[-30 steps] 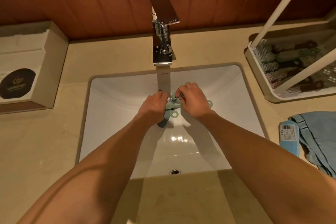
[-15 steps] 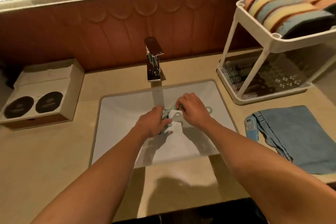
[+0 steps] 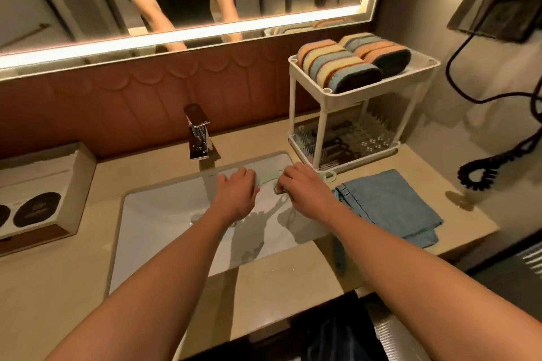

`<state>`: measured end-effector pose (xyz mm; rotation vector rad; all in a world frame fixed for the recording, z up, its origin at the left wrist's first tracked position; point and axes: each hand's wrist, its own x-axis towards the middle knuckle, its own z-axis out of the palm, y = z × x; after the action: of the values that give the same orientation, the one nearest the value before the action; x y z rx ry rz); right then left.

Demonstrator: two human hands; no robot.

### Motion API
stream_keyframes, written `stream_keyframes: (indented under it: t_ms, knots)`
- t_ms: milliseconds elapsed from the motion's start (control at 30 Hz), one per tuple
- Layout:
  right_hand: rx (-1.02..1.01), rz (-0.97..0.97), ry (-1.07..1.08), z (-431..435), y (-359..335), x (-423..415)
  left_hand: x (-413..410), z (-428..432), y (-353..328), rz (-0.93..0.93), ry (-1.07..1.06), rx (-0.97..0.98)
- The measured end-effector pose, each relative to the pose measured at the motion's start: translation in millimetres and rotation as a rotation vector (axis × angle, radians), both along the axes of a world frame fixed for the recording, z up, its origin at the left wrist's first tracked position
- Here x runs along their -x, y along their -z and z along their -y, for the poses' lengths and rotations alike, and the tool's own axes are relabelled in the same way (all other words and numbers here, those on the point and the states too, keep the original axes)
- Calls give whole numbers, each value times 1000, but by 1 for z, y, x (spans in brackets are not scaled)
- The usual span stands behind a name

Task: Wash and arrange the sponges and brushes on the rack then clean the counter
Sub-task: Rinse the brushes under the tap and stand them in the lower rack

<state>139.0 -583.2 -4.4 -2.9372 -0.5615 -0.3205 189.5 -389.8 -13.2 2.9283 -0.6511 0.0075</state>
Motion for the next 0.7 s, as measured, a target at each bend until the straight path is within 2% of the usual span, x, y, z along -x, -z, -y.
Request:
stream_keyframes:
  t_ms: [333, 567, 700]
  knots:
    - [124, 28, 183, 81, 2, 25, -8, 47, -7, -24, 58, 28]
    - [-11, 41, 291, 127, -3, 4, -41, 85, -11, -37, 40, 141]
    - [-87, 20, 319, 148, 1, -11, -60, 106, -12, -147, -7, 226]
